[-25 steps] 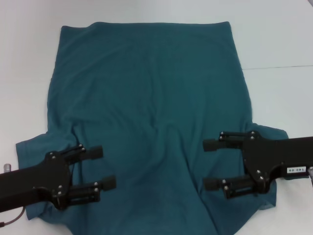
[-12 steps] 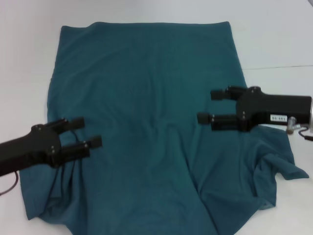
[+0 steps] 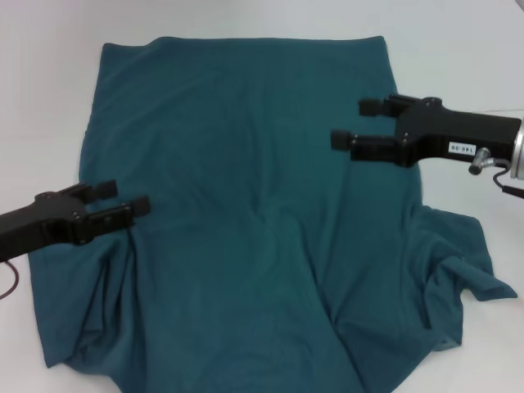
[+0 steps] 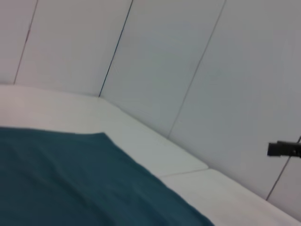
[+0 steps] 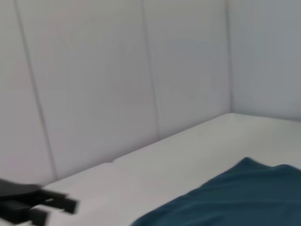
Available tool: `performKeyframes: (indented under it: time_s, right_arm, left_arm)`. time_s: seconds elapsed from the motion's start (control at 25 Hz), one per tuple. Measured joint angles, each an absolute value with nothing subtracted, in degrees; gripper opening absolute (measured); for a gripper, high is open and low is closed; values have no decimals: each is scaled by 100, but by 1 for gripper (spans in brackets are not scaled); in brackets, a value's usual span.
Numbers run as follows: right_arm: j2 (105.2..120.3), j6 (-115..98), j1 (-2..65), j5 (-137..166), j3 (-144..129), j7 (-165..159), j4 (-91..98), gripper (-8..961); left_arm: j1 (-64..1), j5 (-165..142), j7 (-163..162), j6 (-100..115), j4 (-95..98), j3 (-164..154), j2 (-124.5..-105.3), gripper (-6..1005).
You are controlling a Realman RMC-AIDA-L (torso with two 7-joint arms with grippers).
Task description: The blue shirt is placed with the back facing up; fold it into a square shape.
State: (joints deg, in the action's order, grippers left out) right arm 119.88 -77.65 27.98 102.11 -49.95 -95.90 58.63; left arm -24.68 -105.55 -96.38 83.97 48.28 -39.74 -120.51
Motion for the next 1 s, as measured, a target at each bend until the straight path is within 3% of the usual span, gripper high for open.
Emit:
performKeyframes:
  time_s: [0.36, 0.76, 1.0]
  right_arm:
    - [11998, -6964, 2940, 10139, -5021, -9606, 5637, 917]
    - [12015, -6791, 2967, 9857, -5113, -9613, 5259, 916]
    - [12018, -6646, 3000, 9862, -5379, -9615, 5135, 917]
  left_arm:
    - [-1970, -11246, -9662, 8513, 5436, -3988, -12172, 859]
    - [-1306, -11553, -9679, 8566, 5950, -3930, -12181, 859]
    - [-1223, -12108, -9682, 8425, 5980, -3920, -12199, 858]
